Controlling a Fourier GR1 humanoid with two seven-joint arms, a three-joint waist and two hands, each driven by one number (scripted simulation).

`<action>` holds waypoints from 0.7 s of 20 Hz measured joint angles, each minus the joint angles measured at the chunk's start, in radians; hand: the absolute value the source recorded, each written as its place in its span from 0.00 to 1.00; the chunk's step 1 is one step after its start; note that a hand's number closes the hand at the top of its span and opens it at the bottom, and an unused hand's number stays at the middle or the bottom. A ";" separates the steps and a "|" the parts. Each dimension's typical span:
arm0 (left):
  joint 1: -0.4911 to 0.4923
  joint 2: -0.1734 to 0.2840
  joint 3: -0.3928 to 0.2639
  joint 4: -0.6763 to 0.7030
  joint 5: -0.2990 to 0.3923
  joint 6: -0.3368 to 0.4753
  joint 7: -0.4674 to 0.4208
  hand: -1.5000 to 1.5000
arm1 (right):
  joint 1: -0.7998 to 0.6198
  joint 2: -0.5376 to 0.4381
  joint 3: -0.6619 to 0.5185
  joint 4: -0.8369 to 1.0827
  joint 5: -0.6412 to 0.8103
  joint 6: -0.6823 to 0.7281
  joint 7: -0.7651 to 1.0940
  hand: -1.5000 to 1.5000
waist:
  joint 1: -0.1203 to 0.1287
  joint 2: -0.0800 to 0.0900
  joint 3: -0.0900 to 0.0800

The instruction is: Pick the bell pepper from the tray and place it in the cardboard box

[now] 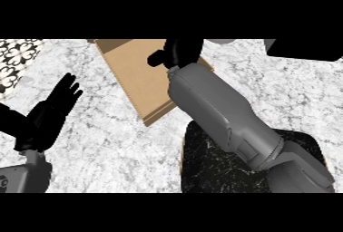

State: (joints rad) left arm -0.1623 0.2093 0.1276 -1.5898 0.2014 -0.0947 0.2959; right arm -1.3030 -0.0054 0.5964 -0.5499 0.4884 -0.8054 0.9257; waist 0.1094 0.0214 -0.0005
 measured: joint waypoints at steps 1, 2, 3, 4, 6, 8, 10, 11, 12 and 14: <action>0.004 0.005 0.006 -0.004 0.003 0.001 0.005 0.50 | 0.005 0.000 -0.008 -0.011 -0.003 -0.038 -0.003 0.00 | -0.007 -0.003 0.000; -0.001 0.006 0.012 -0.003 0.006 0.005 0.009 0.50 | 0.014 0.000 -0.014 -0.023 -0.008 -0.073 -0.010 0.00 | -0.014 -0.004 0.000; 0.005 0.012 0.022 -0.005 0.013 0.001 0.011 0.50 | 0.022 -0.001 -0.016 -0.033 -0.011 -0.102 -0.012 0.00 | -0.020 -0.006 0.000; 0.015 0.015 0.027 -0.005 0.016 -0.003 0.007 0.50 | 0.027 -0.001 -0.020 -0.035 -0.012 -0.132 -0.013 0.00 | -0.023 -0.007 0.000; 0.030 0.014 0.031 -0.008 0.014 -0.002 0.000 0.50 | 0.050 -0.001 -0.022 -0.049 -0.022 -0.174 -0.026 0.00 | -0.036 -0.009 0.000; 0.056 0.022 0.044 -0.028 0.020 -0.004 0.006 0.50 | 0.072 0.000 -0.047 -0.073 -0.025 -0.205 -0.046 0.00 | -0.057 -0.015 0.000; 0.074 0.018 0.046 -0.037 0.018 -0.001 0.003 0.50 | 0.090 0.000 -0.049 -0.110 -0.028 -0.229 -0.048 0.00 | -0.070 -0.018 0.001; 0.091 0.020 0.052 -0.035 0.017 -0.005 -0.008 0.50 | 0.108 0.000 -0.051 -0.135 -0.026 -0.237 -0.050 0.00 | -0.078 -0.020 0.000; 0.093 0.023 0.058 -0.037 0.017 -0.001 -0.005 0.50 | 0.141 -0.005 -0.053 -0.170 -0.025 -0.245 -0.063 0.00 | -0.087 -0.022 0.000; 0.099 0.025 0.068 -0.046 0.024 -0.002 0.001 0.50 | 0.182 -0.008 -0.061 -0.226 -0.011 -0.241 -0.068 0.00 | -0.097 -0.023 0.001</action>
State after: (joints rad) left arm -0.0635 0.2343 0.1961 -1.6358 0.2254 -0.0966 0.2964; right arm -1.1205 -0.0135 0.5357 -0.7761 0.4770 -1.0460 0.8574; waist 0.0121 -0.0019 0.0001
